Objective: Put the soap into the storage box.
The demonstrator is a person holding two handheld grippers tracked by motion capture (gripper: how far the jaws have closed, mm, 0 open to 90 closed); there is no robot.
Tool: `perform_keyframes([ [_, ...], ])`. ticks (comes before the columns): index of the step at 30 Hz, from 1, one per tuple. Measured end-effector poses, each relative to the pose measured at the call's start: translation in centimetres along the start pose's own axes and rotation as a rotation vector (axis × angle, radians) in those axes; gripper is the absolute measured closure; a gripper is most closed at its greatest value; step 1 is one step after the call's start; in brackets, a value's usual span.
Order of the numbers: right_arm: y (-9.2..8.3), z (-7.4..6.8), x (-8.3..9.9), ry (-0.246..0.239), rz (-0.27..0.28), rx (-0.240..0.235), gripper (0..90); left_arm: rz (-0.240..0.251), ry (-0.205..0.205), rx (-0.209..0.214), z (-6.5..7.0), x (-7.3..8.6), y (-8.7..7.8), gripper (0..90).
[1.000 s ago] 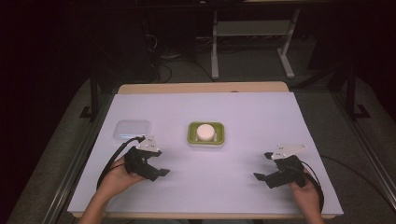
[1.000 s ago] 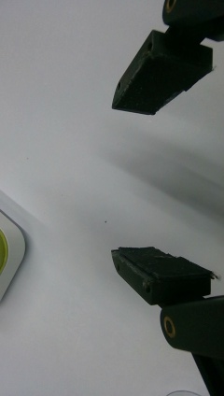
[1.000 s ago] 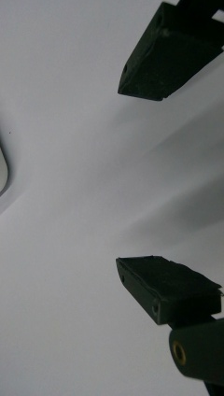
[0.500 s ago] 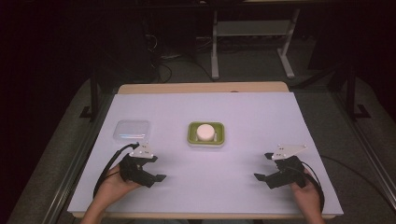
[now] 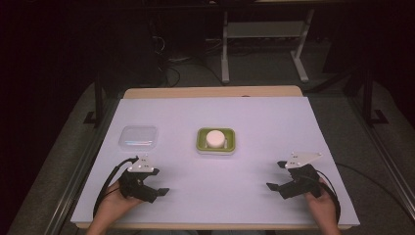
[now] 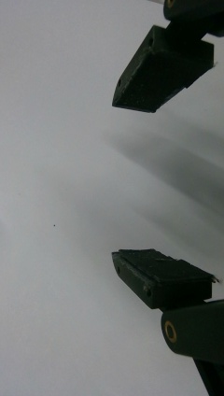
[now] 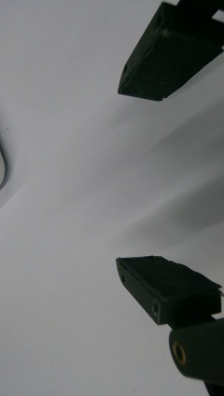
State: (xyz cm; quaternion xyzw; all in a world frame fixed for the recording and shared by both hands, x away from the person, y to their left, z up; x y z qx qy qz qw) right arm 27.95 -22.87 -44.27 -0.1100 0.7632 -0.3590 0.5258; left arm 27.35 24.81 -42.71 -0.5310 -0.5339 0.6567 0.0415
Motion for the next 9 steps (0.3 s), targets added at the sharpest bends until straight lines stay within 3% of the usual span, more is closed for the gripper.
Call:
perform_keyframes([
  [3,-0.05,-0.11,-0.01,-0.004,0.001,-0.006,13.2,0.017,-0.025,-0.012,0.28,0.66,-0.20,20.9],
  [9,0.05,-0.63,-0.08,-0.028,-0.008,-0.017,13.2,0.011,-0.025,-0.031,0.35,1.22,-0.45,21.0],
])
Point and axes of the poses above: each handheld gripper's, and its own axes: y roughly forward along the jaws, x roughly out of its underside, z roughly to its right, the point moved 1 cm from there along y, roughly forward along the jaws, and after that the axes turned 14 degrees about -x, right-handed, at the moved point
